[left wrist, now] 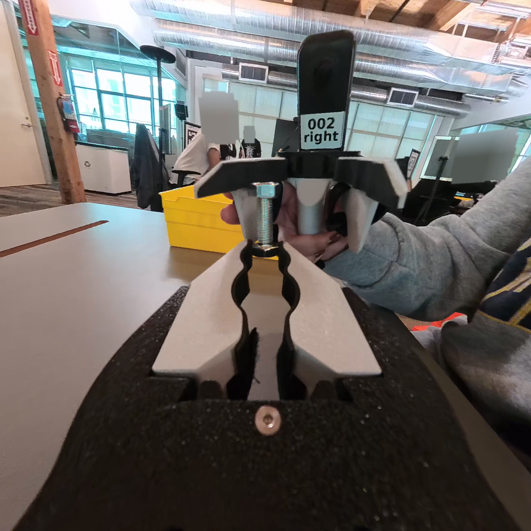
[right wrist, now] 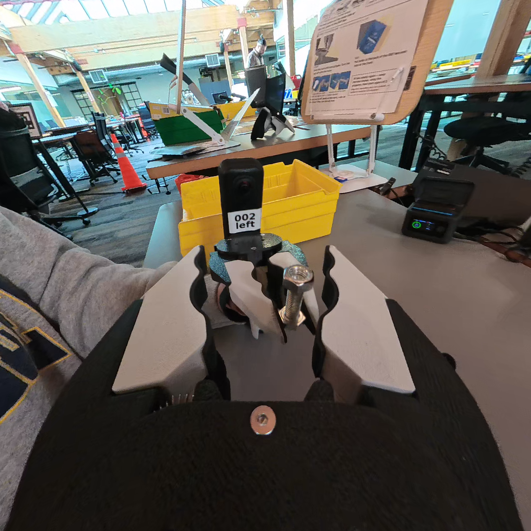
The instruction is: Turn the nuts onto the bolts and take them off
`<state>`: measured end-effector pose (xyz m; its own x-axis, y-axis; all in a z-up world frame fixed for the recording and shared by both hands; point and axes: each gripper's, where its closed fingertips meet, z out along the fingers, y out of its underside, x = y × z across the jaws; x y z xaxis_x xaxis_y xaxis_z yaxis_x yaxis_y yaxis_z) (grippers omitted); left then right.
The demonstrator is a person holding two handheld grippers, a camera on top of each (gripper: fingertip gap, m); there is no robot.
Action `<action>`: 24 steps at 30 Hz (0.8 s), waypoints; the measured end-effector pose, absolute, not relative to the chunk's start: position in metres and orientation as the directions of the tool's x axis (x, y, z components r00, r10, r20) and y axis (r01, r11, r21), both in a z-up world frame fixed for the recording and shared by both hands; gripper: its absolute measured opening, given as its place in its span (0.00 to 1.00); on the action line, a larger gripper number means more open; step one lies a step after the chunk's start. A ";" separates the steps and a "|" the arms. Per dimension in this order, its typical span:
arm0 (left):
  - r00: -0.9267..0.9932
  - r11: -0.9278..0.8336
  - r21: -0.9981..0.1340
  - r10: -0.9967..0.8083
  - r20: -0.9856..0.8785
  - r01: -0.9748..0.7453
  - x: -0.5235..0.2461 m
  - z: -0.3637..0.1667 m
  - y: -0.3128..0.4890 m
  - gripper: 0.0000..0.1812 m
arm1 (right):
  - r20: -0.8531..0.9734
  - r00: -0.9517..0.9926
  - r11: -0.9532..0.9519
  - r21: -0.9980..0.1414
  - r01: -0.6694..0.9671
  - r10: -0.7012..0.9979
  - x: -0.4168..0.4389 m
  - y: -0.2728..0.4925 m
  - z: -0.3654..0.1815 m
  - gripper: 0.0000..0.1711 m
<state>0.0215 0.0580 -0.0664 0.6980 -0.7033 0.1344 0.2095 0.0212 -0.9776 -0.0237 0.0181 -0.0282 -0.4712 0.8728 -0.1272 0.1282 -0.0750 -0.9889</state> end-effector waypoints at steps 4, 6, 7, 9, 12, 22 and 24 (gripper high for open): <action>0.704 0.025 -0.973 -0.695 0.147 0.228 0.017 -0.065 0.058 0.09 | -0.124 -0.482 -0.074 -0.990 0.122 0.867 -0.022 0.014 -0.029 0.47; 0.724 0.029 -0.971 -0.672 0.157 0.237 0.010 -0.064 0.060 0.09 | -0.122 -0.464 -0.079 -0.991 0.111 0.877 -0.021 0.017 -0.029 0.48; 0.733 0.032 -0.970 -0.661 0.162 0.243 0.007 -0.064 0.061 0.08 | -0.125 -0.459 -0.085 -0.991 0.107 0.880 -0.019 0.020 -0.029 0.48; 0.748 0.034 -0.966 -0.640 0.177 0.258 0.000 -0.064 0.062 0.08 | -0.138 -0.453 -0.101 -0.989 0.106 0.881 -0.015 0.024 -0.029 0.47; 0.740 0.031 -0.961 -0.645 0.190 0.274 -0.003 -0.063 0.061 0.08 | -0.156 -0.436 -0.122 -0.987 0.103 0.886 -0.013 0.028 -0.031 0.46; 0.678 0.001 -0.969 -0.714 0.174 0.249 0.020 -0.066 0.058 0.08 | -0.120 -0.447 -0.108 -0.993 0.052 0.887 -0.022 0.014 -0.031 0.46; 0.728 0.018 -0.962 -0.658 0.193 0.272 0.004 -0.065 0.062 0.08 | -0.115 -0.416 -0.110 -0.993 0.036 0.902 -0.021 0.022 -0.030 0.46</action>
